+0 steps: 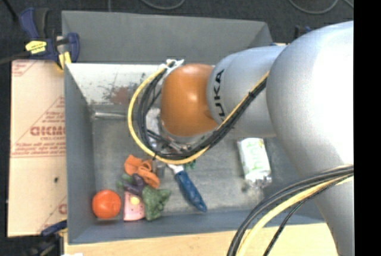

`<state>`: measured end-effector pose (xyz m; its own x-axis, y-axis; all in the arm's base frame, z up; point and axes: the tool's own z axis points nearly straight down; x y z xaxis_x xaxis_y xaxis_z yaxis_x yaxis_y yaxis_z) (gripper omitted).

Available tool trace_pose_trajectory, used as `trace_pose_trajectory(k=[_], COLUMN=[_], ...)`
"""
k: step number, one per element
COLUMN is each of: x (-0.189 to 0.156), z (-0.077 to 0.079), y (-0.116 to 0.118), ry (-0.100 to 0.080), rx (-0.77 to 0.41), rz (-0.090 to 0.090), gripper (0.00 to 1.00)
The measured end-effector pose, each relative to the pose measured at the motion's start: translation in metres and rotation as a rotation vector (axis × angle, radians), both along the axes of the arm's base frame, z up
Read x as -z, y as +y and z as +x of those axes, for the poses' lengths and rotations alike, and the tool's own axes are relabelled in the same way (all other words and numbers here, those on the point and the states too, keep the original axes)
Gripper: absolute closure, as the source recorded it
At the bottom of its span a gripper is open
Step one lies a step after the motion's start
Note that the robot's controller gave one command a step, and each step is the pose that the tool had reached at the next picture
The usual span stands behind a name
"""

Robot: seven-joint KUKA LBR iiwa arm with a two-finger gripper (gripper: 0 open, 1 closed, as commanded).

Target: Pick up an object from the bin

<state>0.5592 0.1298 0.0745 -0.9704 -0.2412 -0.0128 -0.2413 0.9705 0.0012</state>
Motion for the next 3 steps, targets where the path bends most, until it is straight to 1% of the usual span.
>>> trace_pose_trajectory(k=[3], x=[-0.027], z=[0.001], y=[0.000], ry=[-0.001], rx=[0.002], rz=[-0.001], gripper=[1.00])
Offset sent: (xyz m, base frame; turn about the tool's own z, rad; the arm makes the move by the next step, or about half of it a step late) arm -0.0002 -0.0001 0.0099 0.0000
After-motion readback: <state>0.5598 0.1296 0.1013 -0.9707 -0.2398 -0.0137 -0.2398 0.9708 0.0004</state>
